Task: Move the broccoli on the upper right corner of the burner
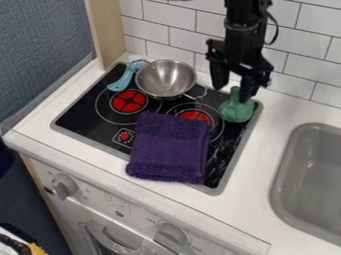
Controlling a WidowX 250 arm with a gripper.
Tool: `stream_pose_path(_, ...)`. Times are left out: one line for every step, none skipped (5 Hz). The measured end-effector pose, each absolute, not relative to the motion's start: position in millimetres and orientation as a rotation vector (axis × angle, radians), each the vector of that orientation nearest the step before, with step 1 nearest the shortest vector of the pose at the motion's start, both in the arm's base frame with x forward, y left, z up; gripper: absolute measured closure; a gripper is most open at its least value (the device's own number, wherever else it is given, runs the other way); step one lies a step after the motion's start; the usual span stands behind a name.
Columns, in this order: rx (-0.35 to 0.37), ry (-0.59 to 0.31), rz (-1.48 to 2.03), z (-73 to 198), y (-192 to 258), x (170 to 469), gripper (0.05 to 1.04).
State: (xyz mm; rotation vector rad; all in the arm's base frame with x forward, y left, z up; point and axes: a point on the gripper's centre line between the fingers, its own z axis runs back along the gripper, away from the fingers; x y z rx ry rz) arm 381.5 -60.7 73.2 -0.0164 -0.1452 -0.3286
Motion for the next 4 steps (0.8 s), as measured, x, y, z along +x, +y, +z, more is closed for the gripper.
stream_pose_path(-0.012,-0.203,-0.291,123.6,-57.4,371.1,0.077)
stream_pose_path(0.027,-0.259,-0.168,166.2,-30.3,352.1,0.082)
stream_pose_path(0.035,-0.219,-0.089,168.6,-19.3,337.8,0.083)
stream_pose_path(-0.003,-0.195,-0.065,163.9,-10.7,334.0,0.083)
